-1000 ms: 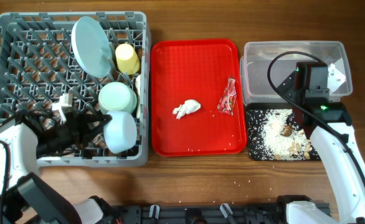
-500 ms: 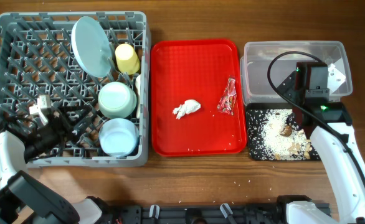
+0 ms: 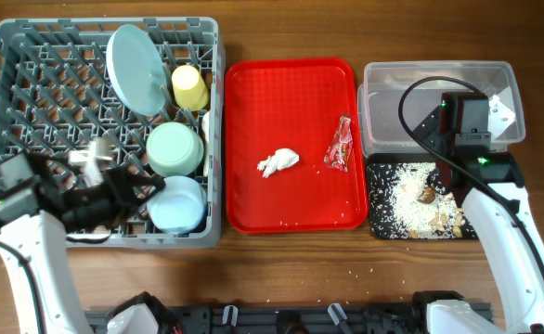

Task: Sort waste into correct bins and load items into the dishwasher rack
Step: 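Set the light blue bowl down in the rack and open the left gripper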

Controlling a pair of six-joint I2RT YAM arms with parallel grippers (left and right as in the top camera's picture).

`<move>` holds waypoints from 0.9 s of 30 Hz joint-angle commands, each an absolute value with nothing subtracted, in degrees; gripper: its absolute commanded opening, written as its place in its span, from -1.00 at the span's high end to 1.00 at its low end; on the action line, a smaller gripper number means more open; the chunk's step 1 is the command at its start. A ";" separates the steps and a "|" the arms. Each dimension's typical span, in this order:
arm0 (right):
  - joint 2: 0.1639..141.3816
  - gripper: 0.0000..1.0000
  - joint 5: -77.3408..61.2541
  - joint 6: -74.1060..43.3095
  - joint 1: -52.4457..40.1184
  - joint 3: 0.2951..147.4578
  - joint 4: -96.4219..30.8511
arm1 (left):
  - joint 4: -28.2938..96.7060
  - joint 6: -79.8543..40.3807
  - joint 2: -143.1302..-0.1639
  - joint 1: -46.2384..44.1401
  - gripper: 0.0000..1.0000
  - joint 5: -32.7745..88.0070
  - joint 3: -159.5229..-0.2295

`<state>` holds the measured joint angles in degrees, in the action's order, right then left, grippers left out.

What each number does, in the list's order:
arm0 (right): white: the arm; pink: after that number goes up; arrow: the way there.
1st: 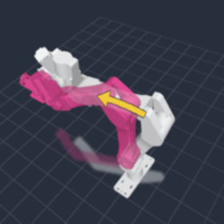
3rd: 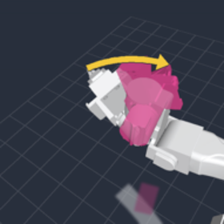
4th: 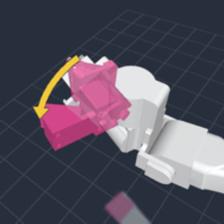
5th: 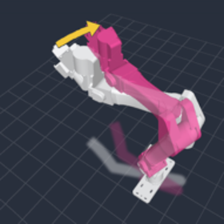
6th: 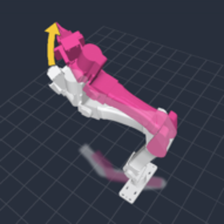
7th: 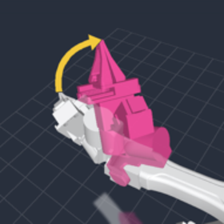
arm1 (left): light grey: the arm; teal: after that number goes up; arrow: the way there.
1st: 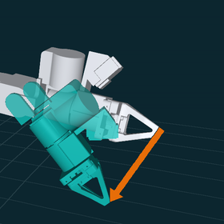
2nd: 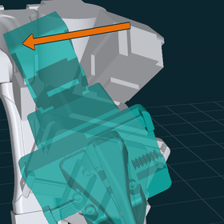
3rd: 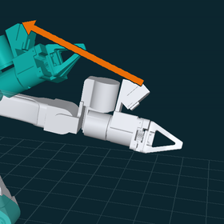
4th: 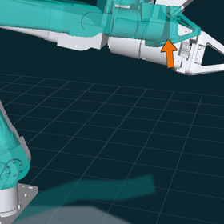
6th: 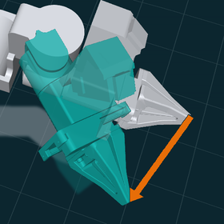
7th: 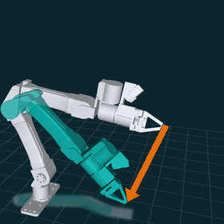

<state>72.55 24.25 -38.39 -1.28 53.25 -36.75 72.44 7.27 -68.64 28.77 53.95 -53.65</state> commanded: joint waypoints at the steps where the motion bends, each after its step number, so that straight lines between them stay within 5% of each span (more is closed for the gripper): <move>1: 73.19 -1.00 24.27 -39.03 -1.04 53.58 -36.67 | 72.55 -8.05 -67.83 21.67 0.92 27.99 -54.50; 14: 73.19 -1.00 24.27 -39.00 -1.04 53.58 -36.69 | 63.51 -23.44 -68.03 4.36 0.92 11.86 -54.33; 27: 73.19 -1.00 24.27 -39.03 -1.04 53.58 -36.67 | 59.13 -23.62 -73.69 2.68 0.87 9.32 -54.33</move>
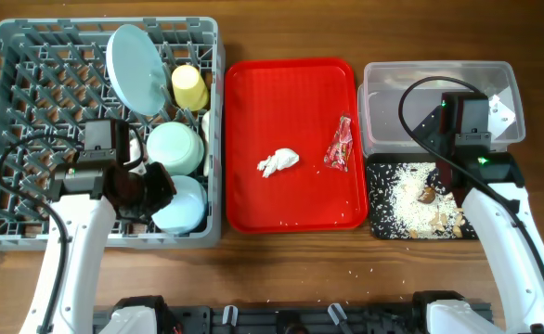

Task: Sort waste into correct bins and load items into the dishwasher rack
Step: 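Set the light blue bowl down in the rack and open the left gripper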

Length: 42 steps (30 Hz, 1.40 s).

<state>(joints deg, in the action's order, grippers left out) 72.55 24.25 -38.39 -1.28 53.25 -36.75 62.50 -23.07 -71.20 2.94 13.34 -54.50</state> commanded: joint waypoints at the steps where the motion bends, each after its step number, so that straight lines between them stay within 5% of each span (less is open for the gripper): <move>1: 73.19 -1.00 24.27 -39.03 -1.04 53.58 -36.67 | 57.76 -23.64 -73.84 2.68 0.86 8.38 -54.33; 9: 73.19 -1.00 24.25 -39.03 -1.04 53.58 -36.67 | 54.74 -23.62 -73.95 2.68 0.86 7.84 -54.35; 17: 73.19 -1.00 24.25 -39.00 -1.04 53.58 -36.69 | 53.69 -23.64 -69.63 2.68 0.44 10.87 -60.86; 19: 73.19 -1.00 24.27 -39.05 -1.04 53.58 -36.67 | 52.47 -23.66 -67.31 2.68 0.23 11.29 -62.02; 20: 73.19 -1.00 24.27 -39.05 -1.04 53.58 -36.67 | 51.51 -23.64 -66.28 2.68 -0.27 11.29 -62.02; 21: 73.19 -1.00 24.27 -39.03 -1.04 53.58 -36.67 | 50.65 -23.64 -65.28 2.68 -1.00 11.27 -62.02; 42: 73.19 -1.00 24.27 -39.00 -1.04 53.58 -36.67 | 50.39 -23.62 -64.66 2.68 -1.00 11.27 -62.00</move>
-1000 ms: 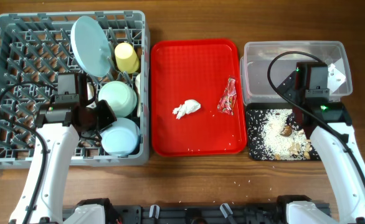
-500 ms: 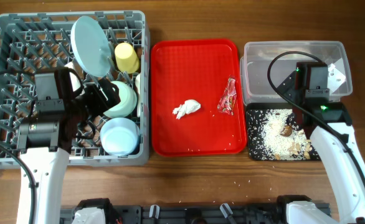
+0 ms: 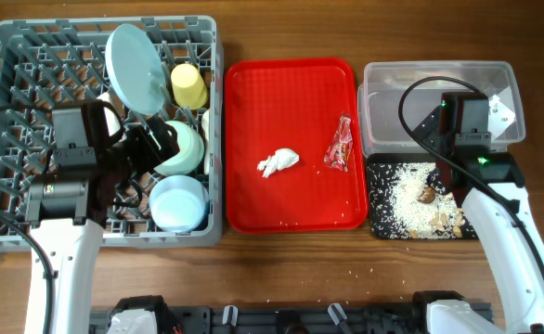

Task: Sort waste into correct bins and load items into the dishwasher rack
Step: 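Set the light blue bowl down in the rack and open the left gripper, then move the right gripper from the black tray to the white tissue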

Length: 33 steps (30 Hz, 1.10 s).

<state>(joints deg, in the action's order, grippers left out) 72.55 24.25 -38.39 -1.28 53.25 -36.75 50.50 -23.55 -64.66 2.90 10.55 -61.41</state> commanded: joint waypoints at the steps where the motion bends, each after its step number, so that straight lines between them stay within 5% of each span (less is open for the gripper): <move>1: 73.19 -1.00 24.27 -39.03 -1.04 53.58 -36.67 | 50.39 -23.62 -64.66 2.68 -1.00 11.27 -62.00; 19: 73.19 -1.00 22.41 -43.94 -1.04 53.58 -31.44 | 50.39 -23.62 -64.66 2.68 -1.00 11.27 -62.00; 27: 73.19 -1.00 -15.07 -43.83 -1.04 53.58 -35.94 | 50.39 -23.62 -64.66 2.68 -1.00 11.27 -62.00; 33: 73.19 -0.99 -25.85 -44.93 -1.34 53.56 -41.91 | 50.39 -23.62 -64.66 2.68 -1.00 11.27 -62.00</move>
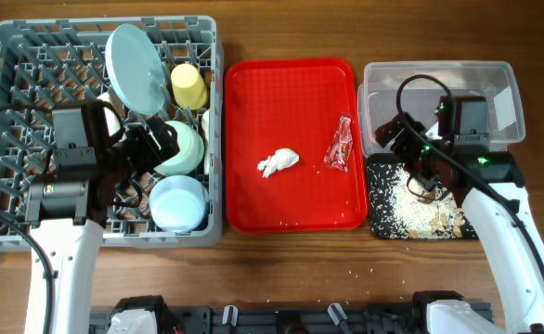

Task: Sort waste into correct bins and load items into the dishwasher rack
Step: 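Move the right gripper from the black tray to the white tissue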

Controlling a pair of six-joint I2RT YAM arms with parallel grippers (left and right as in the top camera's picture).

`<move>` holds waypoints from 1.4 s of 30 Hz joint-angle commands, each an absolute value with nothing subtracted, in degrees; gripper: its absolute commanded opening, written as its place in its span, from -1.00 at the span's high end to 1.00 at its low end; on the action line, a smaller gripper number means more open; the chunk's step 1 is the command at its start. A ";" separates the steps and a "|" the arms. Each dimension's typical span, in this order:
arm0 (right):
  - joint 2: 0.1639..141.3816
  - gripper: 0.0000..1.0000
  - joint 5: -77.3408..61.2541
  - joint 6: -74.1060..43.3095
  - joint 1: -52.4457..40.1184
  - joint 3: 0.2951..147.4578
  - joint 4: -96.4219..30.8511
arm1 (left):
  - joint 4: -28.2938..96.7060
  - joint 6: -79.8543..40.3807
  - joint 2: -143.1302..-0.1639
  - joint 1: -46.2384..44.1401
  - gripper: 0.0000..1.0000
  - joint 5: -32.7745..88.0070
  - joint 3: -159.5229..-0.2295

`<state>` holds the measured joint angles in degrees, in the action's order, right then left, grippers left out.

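Observation:
The grey dishwasher rack (pixel 17 65) holds a pale blue plate (pixel 135 56), a yellow cup (pixel 188 86), a green bowl (pixel 184 148), a blue bowl (pixel 179 202) and a whitish cup (pixel 108 107). My left gripper (pixel 151 144) hovers over the rack, right beside the green bowl; its jaws are too dark to read. On the red tray (pixel 291 199) lie a crumpled white tissue (pixel 278 162) and a red wrapper (pixel 339 144). My right gripper (pixel 400 137) points left over the seam between the two bins, its state unclear.
At the right, a clear plastic bin (pixel 439 74) stands behind a black bin (pixel 383 218) with rice and food scraps in it. Crumbs dot the tray and the wooden table in front of it.
My right gripper has swung from the far right side of the clear bin to the bins' left side, close to the tray. The left arm has not moved.
At first my left gripper carried a whitish item over the rack's front left. Then it was low by the blue bowl, and after that by the green bowl, where it stays. The right arm rested over the clear bin until it turned toward the tray.

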<state>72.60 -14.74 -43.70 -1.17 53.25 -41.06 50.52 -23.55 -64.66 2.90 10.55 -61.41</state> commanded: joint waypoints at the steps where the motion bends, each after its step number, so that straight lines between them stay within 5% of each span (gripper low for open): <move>1: 73.19 -0.95 -27.64 -44.93 -1.78 53.56 -41.91 | 50.39 -23.62 -64.66 2.68 -1.00 11.27 -62.00; 3: 73.19 -0.59 -29.28 -44.95 -3.68 53.56 -41.85 | 50.39 -23.62 -64.66 2.68 -1.00 11.27 -62.00; 7: 73.19 0.60 -29.23 -44.99 -10.79 53.56 -40.86 | 50.39 -23.62 -64.66 2.68 -1.00 11.27 -62.00; 9: 73.19 0.91 -29.02 -44.99 -15.66 53.56 -39.00 | 50.39 -23.62 -64.66 2.68 -1.00 11.27 -62.00; 15: 73.19 0.91 -25.45 -37.80 -30.65 53.56 -30.24 | 50.39 -23.62 -64.66 2.68 -1.00 11.27 -62.00; 23: 73.25 0.61 -16.14 -43.66 -38.22 53.60 -23.40 | 50.39 -23.62 -64.66 2.68 -1.00 11.27 -62.00; 32: 81.01 -0.27 2.24 -47.11 -43.66 53.58 -21.43 | 50.39 -23.62 -64.66 2.68 -1.00 11.27 -62.00; 42: 95.35 -0.68 4.80 -47.07 -43.66 53.58 -15.70 | 50.39 -23.62 -64.66 2.68 -1.00 11.27 -62.00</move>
<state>93.27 2.72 -46.72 -43.46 53.25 -15.97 50.50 -23.55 -64.66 2.90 10.55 -61.41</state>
